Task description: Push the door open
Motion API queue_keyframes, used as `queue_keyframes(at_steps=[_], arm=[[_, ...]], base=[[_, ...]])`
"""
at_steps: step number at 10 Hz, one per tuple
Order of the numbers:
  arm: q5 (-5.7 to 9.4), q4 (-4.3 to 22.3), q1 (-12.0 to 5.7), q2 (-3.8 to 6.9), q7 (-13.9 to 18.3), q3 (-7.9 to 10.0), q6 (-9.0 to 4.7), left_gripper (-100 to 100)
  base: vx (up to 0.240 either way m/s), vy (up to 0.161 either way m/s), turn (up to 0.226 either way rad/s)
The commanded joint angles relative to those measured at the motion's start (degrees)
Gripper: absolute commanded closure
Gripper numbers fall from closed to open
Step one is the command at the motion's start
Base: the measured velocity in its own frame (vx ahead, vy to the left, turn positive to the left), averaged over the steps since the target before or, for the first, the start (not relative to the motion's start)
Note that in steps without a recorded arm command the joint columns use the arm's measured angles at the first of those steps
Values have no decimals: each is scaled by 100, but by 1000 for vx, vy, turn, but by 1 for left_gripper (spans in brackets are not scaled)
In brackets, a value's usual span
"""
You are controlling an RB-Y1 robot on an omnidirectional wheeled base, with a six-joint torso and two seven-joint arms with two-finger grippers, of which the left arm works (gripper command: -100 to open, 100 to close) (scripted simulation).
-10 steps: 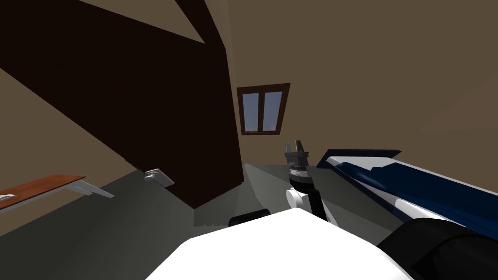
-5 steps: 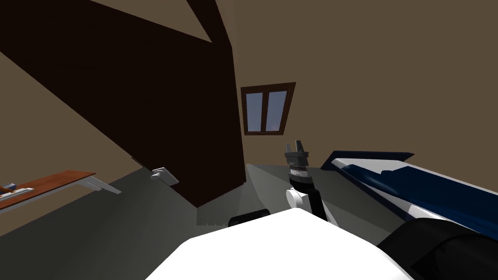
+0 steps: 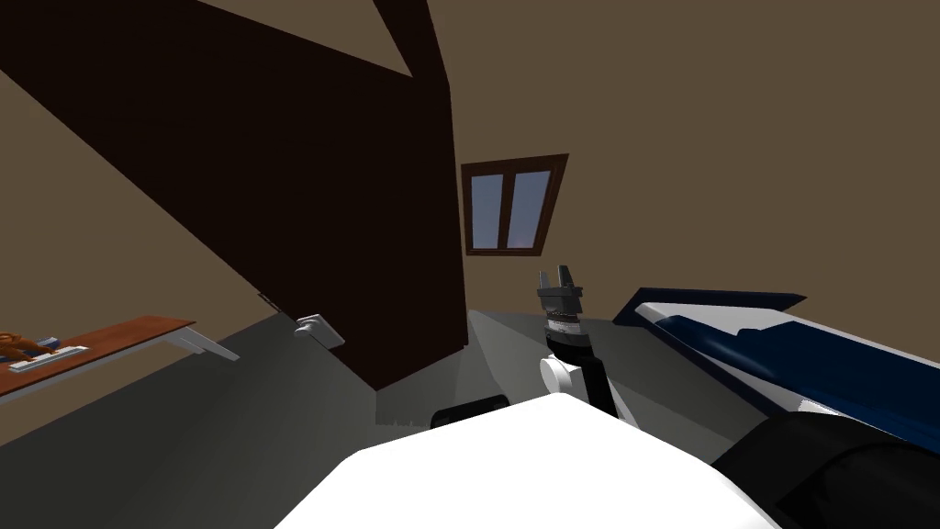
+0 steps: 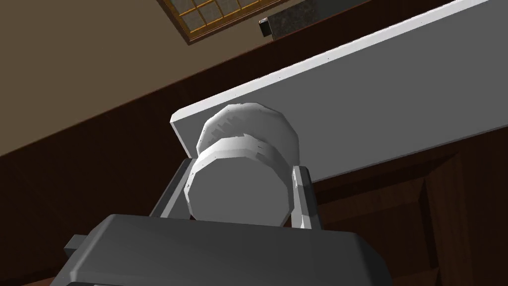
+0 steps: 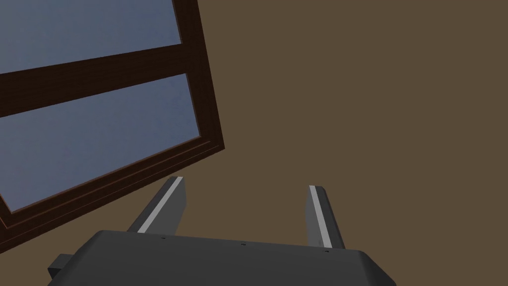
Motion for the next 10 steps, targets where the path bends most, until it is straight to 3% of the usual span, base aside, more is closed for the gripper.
queue_keyframes(at_steps=[1, 3, 9, 10], arm=[[286, -36, -115, -15, 84, 66, -162, 100], [615, -61, -207, -68, 167, 208, -301, 100], [1336, -117, -411, -216, 352, 523, -609, 100], [1519, -131, -462, -259, 399, 604, -687, 100]], base=[[35, 88, 44], [40, 80, 43], [32, 64, 33], [45, 66, 40]])
